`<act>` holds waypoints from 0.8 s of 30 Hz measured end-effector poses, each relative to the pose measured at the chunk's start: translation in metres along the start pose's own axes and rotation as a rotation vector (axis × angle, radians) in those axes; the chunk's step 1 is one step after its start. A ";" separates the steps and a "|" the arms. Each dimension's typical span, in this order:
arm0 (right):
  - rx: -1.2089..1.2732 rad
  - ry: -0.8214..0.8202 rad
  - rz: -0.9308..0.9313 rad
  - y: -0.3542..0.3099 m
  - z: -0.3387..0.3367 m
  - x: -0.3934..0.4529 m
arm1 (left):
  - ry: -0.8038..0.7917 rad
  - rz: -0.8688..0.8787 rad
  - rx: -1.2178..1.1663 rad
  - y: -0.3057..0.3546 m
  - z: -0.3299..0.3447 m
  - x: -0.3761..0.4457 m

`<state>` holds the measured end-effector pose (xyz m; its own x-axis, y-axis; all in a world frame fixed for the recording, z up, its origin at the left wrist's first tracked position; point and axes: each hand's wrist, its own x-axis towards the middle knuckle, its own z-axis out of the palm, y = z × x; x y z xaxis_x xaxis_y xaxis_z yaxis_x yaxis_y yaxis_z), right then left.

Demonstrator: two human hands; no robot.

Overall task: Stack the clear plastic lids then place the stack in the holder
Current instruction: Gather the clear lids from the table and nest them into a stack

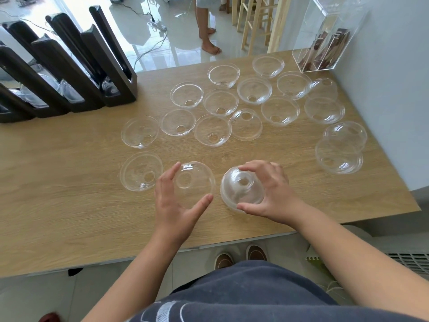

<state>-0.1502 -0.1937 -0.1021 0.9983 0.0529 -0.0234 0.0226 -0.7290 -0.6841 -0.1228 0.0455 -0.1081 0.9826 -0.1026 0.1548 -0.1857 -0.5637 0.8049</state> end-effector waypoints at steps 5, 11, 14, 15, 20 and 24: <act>0.000 -0.028 -0.004 0.002 0.003 0.001 | -0.009 0.079 -0.035 0.024 -0.005 0.004; 0.097 0.051 0.024 0.012 -0.024 -0.018 | -0.114 0.186 -0.043 0.046 0.014 0.007; 0.097 0.129 0.059 0.024 -0.038 -0.027 | -0.216 0.193 -0.019 0.044 0.031 0.006; 0.079 0.164 0.079 0.028 -0.042 -0.029 | -0.246 0.179 -0.007 0.043 0.036 0.005; -0.176 0.342 0.242 0.056 -0.059 -0.034 | -0.336 0.087 0.013 0.031 0.057 0.001; -0.347 0.269 0.458 0.069 -0.067 -0.034 | -0.340 0.083 0.006 0.028 0.062 0.004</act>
<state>-0.1789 -0.2920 -0.0996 0.8883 -0.4573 -0.0428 -0.4391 -0.8181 -0.3714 -0.1234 -0.0217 -0.1208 0.9096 -0.4150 0.0192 -0.2660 -0.5464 0.7942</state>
